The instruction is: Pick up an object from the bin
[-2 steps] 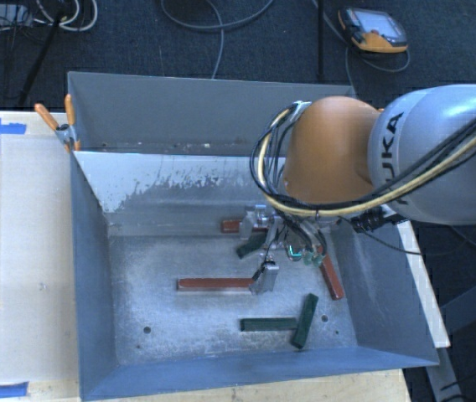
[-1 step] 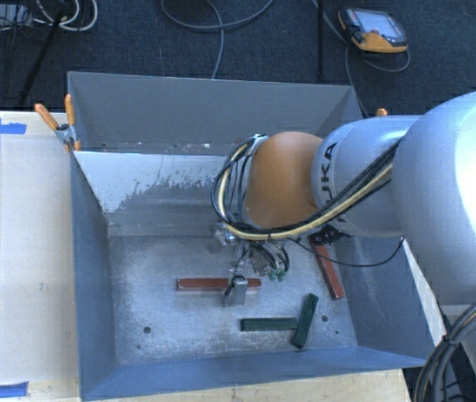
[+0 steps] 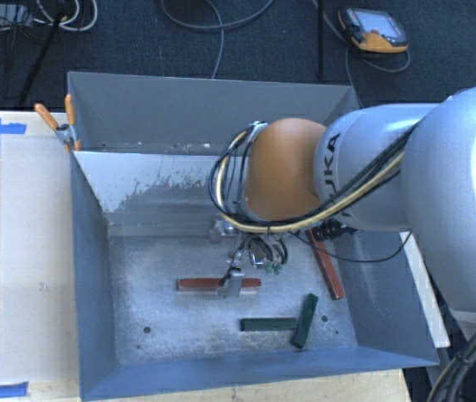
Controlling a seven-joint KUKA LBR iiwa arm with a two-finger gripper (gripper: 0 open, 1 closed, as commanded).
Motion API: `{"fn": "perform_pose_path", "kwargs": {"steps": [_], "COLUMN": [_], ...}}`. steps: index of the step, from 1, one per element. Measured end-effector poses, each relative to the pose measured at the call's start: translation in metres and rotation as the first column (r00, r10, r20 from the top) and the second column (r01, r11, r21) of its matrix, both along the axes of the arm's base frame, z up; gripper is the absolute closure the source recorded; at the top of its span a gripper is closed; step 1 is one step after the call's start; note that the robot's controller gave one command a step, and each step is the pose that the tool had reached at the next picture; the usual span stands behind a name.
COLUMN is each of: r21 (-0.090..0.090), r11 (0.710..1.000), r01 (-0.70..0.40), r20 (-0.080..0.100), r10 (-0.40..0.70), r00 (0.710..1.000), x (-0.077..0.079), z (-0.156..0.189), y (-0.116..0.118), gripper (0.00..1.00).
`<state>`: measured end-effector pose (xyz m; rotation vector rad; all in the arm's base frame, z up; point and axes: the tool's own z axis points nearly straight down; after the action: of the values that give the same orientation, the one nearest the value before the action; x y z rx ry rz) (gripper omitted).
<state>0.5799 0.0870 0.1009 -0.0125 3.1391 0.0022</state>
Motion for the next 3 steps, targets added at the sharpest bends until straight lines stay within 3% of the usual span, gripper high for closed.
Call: {"fn": "perform_pose_path", "kwargs": {"steps": [1,2,3], "r21": [-0.001,-0.002,-0.001], "r11": [0.996,0.965,0.965], "r01": [0.093,0.261,0.261], "r20": [-0.002,-0.006,-0.004], "r10": [-0.093,-0.261,-0.261], "r00": [0.996,0.965,0.965], "x": [0.0,-0.008,-0.007], "z": [0.007,-0.033,-0.033], "y": [-0.011,-0.004,-0.004], "gripper": [0.0,0.0,0.0]}}
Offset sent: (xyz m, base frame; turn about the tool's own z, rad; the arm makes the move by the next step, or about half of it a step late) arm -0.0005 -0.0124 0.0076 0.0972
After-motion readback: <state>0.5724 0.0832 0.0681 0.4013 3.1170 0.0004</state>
